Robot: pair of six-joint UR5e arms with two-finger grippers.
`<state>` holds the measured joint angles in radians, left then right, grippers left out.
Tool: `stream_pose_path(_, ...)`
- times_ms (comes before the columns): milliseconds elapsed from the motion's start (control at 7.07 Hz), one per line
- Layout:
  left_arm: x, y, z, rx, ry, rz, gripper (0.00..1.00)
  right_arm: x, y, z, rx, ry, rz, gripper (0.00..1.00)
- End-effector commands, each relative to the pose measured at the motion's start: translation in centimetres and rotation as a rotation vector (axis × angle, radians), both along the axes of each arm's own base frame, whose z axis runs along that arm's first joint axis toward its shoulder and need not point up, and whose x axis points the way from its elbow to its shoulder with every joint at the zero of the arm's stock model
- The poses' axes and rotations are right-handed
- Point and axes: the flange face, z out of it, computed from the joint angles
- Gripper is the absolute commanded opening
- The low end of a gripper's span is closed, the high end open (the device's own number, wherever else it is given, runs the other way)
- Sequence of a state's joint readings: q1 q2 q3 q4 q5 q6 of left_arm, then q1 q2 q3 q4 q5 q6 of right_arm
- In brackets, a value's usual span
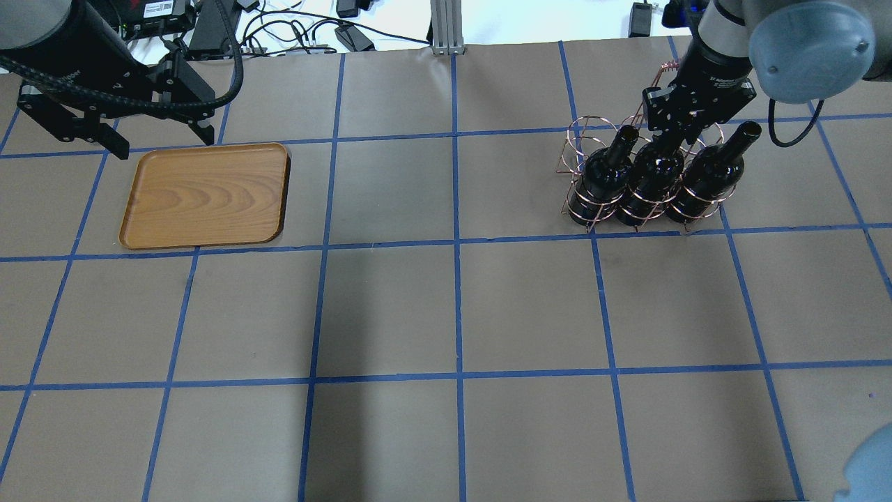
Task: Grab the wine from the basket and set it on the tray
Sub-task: 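Close the right gripper on the middle wine bottle's neck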
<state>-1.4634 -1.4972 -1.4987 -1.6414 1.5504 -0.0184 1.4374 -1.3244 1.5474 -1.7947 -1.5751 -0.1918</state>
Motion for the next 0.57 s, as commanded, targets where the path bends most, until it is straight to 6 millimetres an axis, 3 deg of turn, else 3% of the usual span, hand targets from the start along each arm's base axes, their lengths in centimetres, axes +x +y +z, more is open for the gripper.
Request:
stream_pose_path(0, 0.0, 0.0, 0.0, 0.001, 0.001, 0.0, 1.0, -0.1, 0.1, 0.2, 0.001, 0.003, 0.017, 0.11)
stream_pose_path(283, 0.0, 0.0, 0.0, 0.002, 0.0, 0.0, 1.0, 0.1, 0.5, 1.9, -0.017, -0.007, 0.017, 0.06)
stream_pose_path(424, 0.0, 0.0, 0.0, 0.002, 0.0, 0.0, 1.0, 0.2, 1.4, 4.3, -0.042, -0.001, 0.017, 0.06)
